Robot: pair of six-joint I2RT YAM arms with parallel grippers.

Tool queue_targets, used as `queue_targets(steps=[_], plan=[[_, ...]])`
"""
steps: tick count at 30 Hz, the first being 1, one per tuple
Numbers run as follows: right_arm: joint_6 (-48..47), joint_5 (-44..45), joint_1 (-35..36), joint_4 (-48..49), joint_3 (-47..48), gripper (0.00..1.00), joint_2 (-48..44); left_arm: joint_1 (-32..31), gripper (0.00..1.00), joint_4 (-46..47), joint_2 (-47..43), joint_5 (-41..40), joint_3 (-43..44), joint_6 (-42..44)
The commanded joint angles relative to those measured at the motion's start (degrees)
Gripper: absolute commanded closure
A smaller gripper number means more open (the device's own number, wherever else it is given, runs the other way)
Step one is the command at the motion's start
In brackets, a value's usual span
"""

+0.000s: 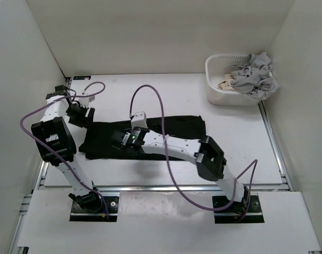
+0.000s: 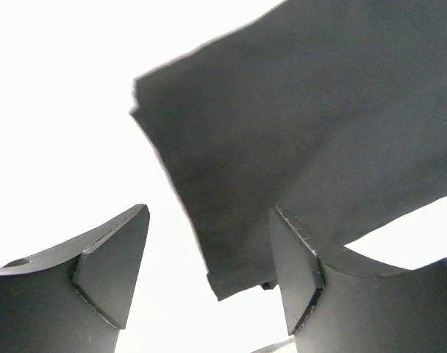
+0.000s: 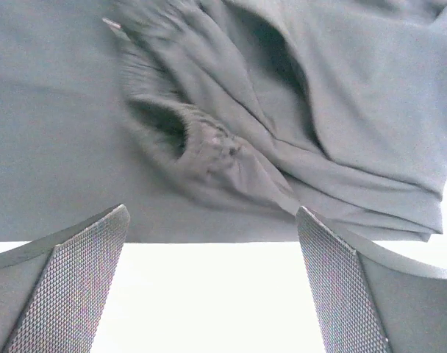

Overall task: Fold and stack the trousers
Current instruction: Fold the trousers

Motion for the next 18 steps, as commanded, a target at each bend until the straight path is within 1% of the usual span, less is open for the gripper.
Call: queue_targets(steps=[1, 2, 3, 4, 5, 6, 7, 8, 9, 10, 11, 12, 13, 14, 15, 16, 17, 18], plan=[[-3.59, 4.02, 2.61, -1.64, 1.11, 0.01, -12.17, 0.08, 0.22, -0.95, -4.06, 1.80, 7.42, -2.44], [-2.20, 4.02, 2.61, -2.61, 0.05, 0.01, -16.11, 0.08, 0.16, -1.83, -4.77, 1.81, 9.35, -3.14], [-2.19, 4.02, 2.61, -3.14, -1.52, 0.01, -18.32, 0.08, 0.14, -2.45, -5.56, 1.81, 13.72, -3.14], [-2.19, 4.02, 2.61, -3.14, -3.54, 0.01, -20.69, 0.08, 0.08, -4.28, -6.61, 2.33, 16.37, -3.14], [-2.97, 4.02, 1.92, -3.14, -8.17, 0.01, -25.59, 0.08, 0.03, -5.60, -6.62, 3.38, 19.01, -1.84], [-4.20, 4.02, 1.30, -2.01, -10.74, 0.01, -28.07, -0.53, 0.00, -7.27, -6.62, 4.00, 24.78, -1.04], [-5.95, 3.15, 1.29, 0.70, -13.47, 0.01, -32.80, -0.53, 0.00, -9.29, -5.75, 4.61, 27.88, -0.43], [-8.58, 2.27, 0.25, 1.85, -18.98, 0.01, -34.93, -0.53, 0.00, -14.44, -4.70, 5.14, 31.13, 0.10], [-8.61, 1.65, -1.85, 2.39, -21.73, 0.01, -36.87, -2.36, 0.00, -16.84, -3.65, 6.54, 35.52, 0.11], [-8.08, 0.69, -3.35, 3.96, -24.80, 0.01, -40.63, -3.94, 0.00, -16.87, -5.11, 4.99, 34.25, 0.11], [-8.86, -0.80, -5.10, 5.80, -32.40, 0.01, -42.75, -6.22, 0.00, -16.87, -6.61, 4.01, 31.89, 1.06], [-9.83, -4.04, -8.95, 8.43, -36.57, 0.01, -46.87, -9.29, 0.00, -16.87, -8.19, 0.96, 28.82, 4.64], [-10.45, -5.63, -11.16, 13.07, -40.26, 0.01, -48.73, -16.54, 0.00, -16.87, -10.82, -1.25, 22.88, 6.07], [-10.45, -7.48, -13.88, 14.94, -43.52, 0.01, -50.23, -20.01, 0.00, -16.87, -11.54, -2.66, 20.82, 6.78], [-10.97, -10.02, -20.09, 16.79, -46.34, 0.01, -52.60, -22.83, 0.00, -16.87, -11.55, -1.89, 19.75, 6.79], [-11.94, -13.44, -23.46, 19.07, -51.32, 0.01, -53.40, -26.68, 0.00, -16.87, -11.55, 0.03, 19.74, 6.79], [-13.34, -21.74, -26.54, 24.49, -53.55, 0.01, -53.93, -27.94, 0.00, -16.87, -8.85, 2.14, 21.05, 5.83], [-15.53, -25.39, -31.79, 26.72, -55.31, 0.01, -53.94, -29.08, 0.00, -16.17, -6.73, 4.42, 22.45, 4.69]])
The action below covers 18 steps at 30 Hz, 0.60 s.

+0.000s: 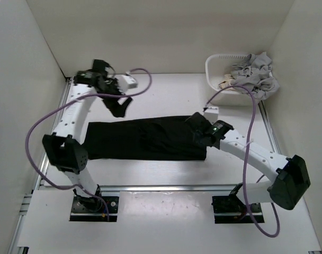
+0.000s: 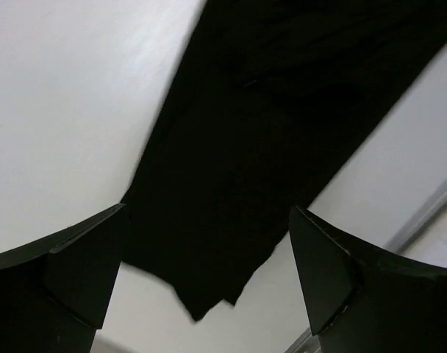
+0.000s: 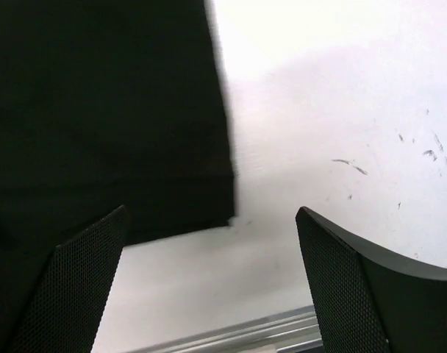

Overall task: Fold and stack the trousers
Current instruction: Fold the trousers

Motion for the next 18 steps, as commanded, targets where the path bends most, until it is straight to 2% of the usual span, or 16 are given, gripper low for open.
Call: queue_targets(steps=[1, 2, 5, 6, 8, 10, 11, 13, 16, 18], plan=[[-6.28, -17.63, -10.67, 13.31, -5.53, 0.01, -0.79, -5.16, 0.00, -2.02, 5.58, 8.68, 2.41, -1.91], [-7.94, -20.62, -14.00, 15.59, -6.24, 0.03, 1.23, -5.17, 0.00, -2.02, 11.26, 11.25, 6.26, -3.50], [-12.08, -22.15, -15.35, 14.04, -4.24, 0.06, 4.75, -6.49, 0.00, -2.02, 20.17, 18.91, 14.96, -9.22], [-12.79, -22.15, -15.35, 14.03, -3.01, 0.06, 6.68, -7.36, 0.00, -2.02, 25.16, 19.71, 17.09, -10.10], [-13.41, -23.72, -15.35, 14.11, -3.00, 0.06, 7.92, -8.32, 0.00, -1.41, 29.14, 19.11, 19.47, -13.53], [-13.94, -23.73, -15.35, 14.90, -3.78, 0.06, 8.45, -9.04, 0.00, 1.92, 29.16, 17.54, 16.60, -15.89], [-13.94, -23.73, -15.35, 15.69, -3.79, 0.04, 9.06, -9.56, 0.00, 3.93, 28.64, 16.74, 11.62, -16.43], [-13.94, -23.73, -15.88, 16.48, -5.36, 0.04, 9.07, -9.56, 0.00, 7.99, 28.11, 16.73, 7.81, -17.05], [-13.41, -23.73, -16.41, 16.49, -5.37, 0.04, 10.29, -10.09, 0.00, 8.00, 28.63, 18.83, 7.79, -17.05], [-13.41, -23.73, -16.41, 15.97, -5.37, 0.04, 10.30, -11.58, 0.10, 8.00, 28.63, 18.84, 8.40, -17.05]])
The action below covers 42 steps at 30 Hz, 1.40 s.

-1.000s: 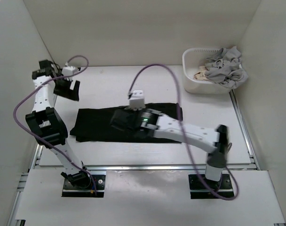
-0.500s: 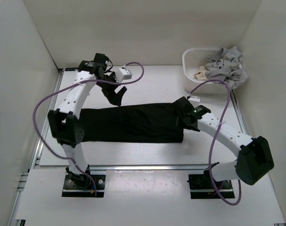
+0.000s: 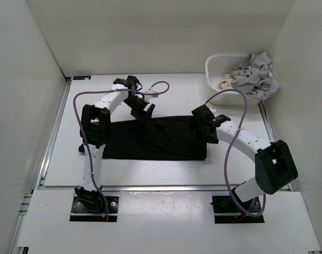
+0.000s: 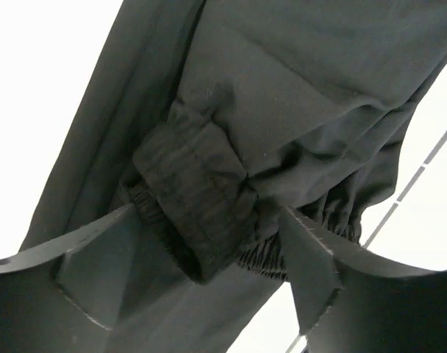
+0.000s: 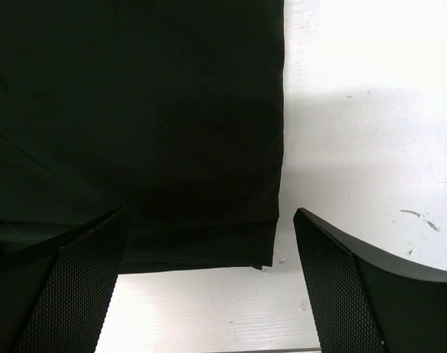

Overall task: Fold and stack the trousers
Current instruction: Fold the trousers

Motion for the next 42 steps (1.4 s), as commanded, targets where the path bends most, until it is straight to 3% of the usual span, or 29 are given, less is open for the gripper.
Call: queue_targets(steps=[1, 2, 3, 4, 7, 12, 15, 20, 25, 27, 32, 33, 34, 36, 37, 38, 39, 40, 42], plan=[[-0.97, -1.11, -0.32, 0.45, 0.07, 0.04, 0.62, -1.62, 0.15, 2.93, -3.74, 3.34, 1.39, -1.14], [-0.97, -1.11, -0.32, 0.44, 0.07, 0.04, 0.62, -2.23, 0.23, 2.93, -3.74, 3.86, 1.39, -1.75], [-1.49, -1.11, -0.32, 0.44, -0.54, 0.04, 0.62, -2.23, 0.45, 2.93, -3.74, 3.87, 0.78, -1.76], [-1.50, -1.11, -0.32, 0.44, -1.06, 0.03, 0.62, -2.23, 0.58, 2.93, -3.74, 3.87, 0.78, -2.37], [-1.50, -1.11, -0.32, -0.08, -1.59, 0.03, 0.62, -2.23, 0.86, 0.84, -2.42, 2.37, -0.28, -2.90], [-1.50, -1.63, -0.93, 0.62, -4.14, 0.03, 0.09, -2.23, 0.86, -7.62, -1.01, 2.39, 7.62, -0.79], [-1.50, -3.03, -2.42, 0.62, -4.76, 0.03, 2.37, -2.23, 0.86, -7.62, -7.41, 1.85, 5.97, 2.53], [-1.50, -3.92, -3.57, 1.15, -5.99, 0.03, 4.22, -4.51, 0.86, -7.62, -18.22, 4.05, -10.79, 8.96], [-1.50, -3.92, -3.57, 0.53, -5.38, 0.03, 4.22, -4.44, 0.86, -7.62, -18.76, 5.27, -26.35, 8.27], [-1.50, -3.92, -3.57, 0.53, -5.38, 0.03, 4.22, -3.91, 0.86, -7.62, -18.76, 7.20, -28.13, 8.26], [-1.50, -3.92, -3.57, 0.01, -5.38, 0.03, 4.75, -1.36, 0.84, -4.64, -18.15, 9.32, -28.23, 5.98], [-1.50, -3.92, -3.57, 0.00, -5.38, 0.03, 4.14, -0.49, 0.79, -2.72, -18.15, 9.32, -28.23, 5.98], [-1.50, -3.92, -3.57, -0.69, -5.38, 0.03, 4.13, -0.48, 0.72, -1.83, -18.15, 9.32, -28.23, 5.37], [-1.50, -3.40, -3.57, -1.39, -5.38, 0.03, 2.12, 0.05, 0.47, -0.42, -18.85, 9.32, -29.89, 5.36], [-2.20, -3.39, -3.57, -2.18, -5.99, 0.03, 1.07, 0.05, 0.42, 0.46, -19.64, 9.32, -30.59, 6.15], [-3.25, -3.39, -3.57, -2.19, -5.99, 0.03, 1.06, 0.05, 0.29, 0.46, -19.64, 9.32, -31.73, 6.15], [-3.87, -3.39, -3.57, -2.89, -5.99, 0.03, 0.19, 0.05, 0.10, 0.47, -20.51, 9.32, -31.74, 6.85], [-5.09, -3.39, -3.57, -3.85, -5.99, 0.03, -0.95, 0.05, 0.00, 0.47, -21.39, 10.10, -32.27, 6.86], [-5.63, -3.39, -3.57, -5.61, -4.94, 0.03, -2.45, 1.19, 0.00, 0.47, -22.10, 10.81, -31.13, 7.65]])
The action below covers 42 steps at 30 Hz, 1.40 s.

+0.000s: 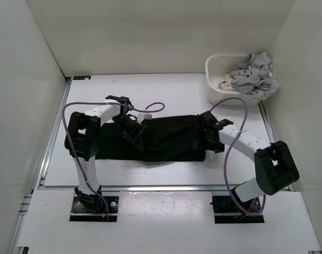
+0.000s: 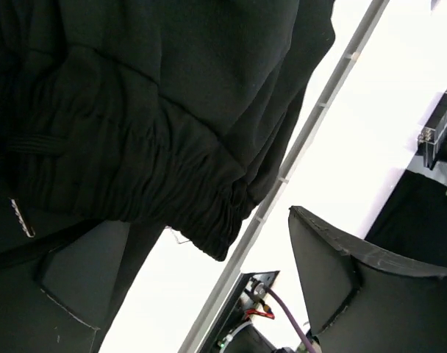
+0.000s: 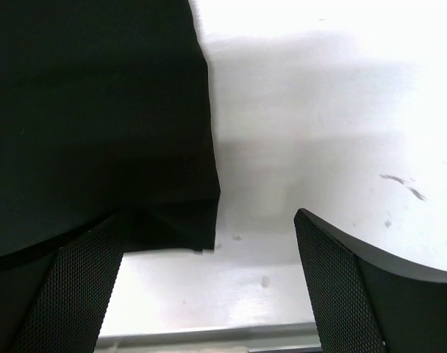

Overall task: Fold and stack the trousers
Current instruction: Fold the trousers

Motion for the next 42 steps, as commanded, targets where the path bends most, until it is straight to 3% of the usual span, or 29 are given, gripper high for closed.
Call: queue_targets(steps=[1, 8, 14, 18, 20, 22, 23, 26, 31, 32, 34, 35, 36, 38, 42], plan=[[-3.40, 1.02, -0.16, -3.65, 1.29, 0.03, -5.32, 0.71, 0.00, 2.04, -5.47, 3.23, 1.41, 1.57], [-2.36, -0.27, -0.16, -3.84, 4.37, 0.06, -9.02, 2.65, 0.00, 10.38, -6.28, -0.81, 7.49, -5.62], [0.28, -6.33, -4.37, 3.54, 5.16, 0.04, -0.68, -0.87, 0.00, 14.25, 1.27, -3.10, 6.61, -6.34], [0.29, -14.85, -10.18, 12.85, 2.53, 0.04, 3.53, -0.87, 0.01, 14.26, 4.89, 2.42, 8.97, -5.81], [-0.32, -16.81, -11.41, 16.02, 2.52, 0.07, 4.59, -0.87, 0.30, 14.26, 5.51, 3.14, 11.78, -5.81], [-1.03, -18.91, -12.11, 17.17, 2.52, 0.13, 6.70, -0.87, 0.73, 14.26, 5.51, 2.53, 13.19, -6.51], [-1.55, -20.75, -12.12, 17.96, 2.52, 0.21, 7.84, -0.87, 0.86, 14.26, 5.51, 1.74, 13.72, -6.51], [-1.56, -23.57, -13.17, 20.16, 1.64, 0.24, 9.51, -0.25, 0.86, 14.26, 5.51, -2.73, 12.94, -8.00], [-1.03, -26.48, -15.36, 21.92, -0.20, 0.30, 13.12, 1.06, 0.84, 17.41, 4.46, -5.29, 9.60, -11.78], [-1.03, -27.18, -15.89, 21.92, -0.20, 0.34, 14.26, 1.06, 0.78, 17.42, 4.46, -5.82, 9.60, -12.48], [-1.03, -29.29, -16.42, 21.92, -0.20, 0.64, 14.79, 1.59, 0.59, 18.03, 4.46, -7.14, 9.07, -13.27], [-1.55, -29.82, -17.12, 21.92, -0.20, 0.78, 15.49, 1.59, 0.36, 18.56, 4.46, -7.14, 9.07, -13.28], [-1.56, -29.82, -17.13, 21.92, -0.20, 0.92, 15.50, 2.29, 0.24, 18.56, 4.98, -7.14, 9.85, -13.80], [-1.56, -30.44, -18.44, 21.31, -0.20, 1.00, 14.10, 2.29, 0.00, 17.95, 4.46, -6.53, 10.39, -13.81], [-2.87, -30.44, -19.68, 18.24, 0.67, 1.00, 11.72, 4.66, 0.00, 13.75, 2.53, -6.53, 15.21, -12.76]])
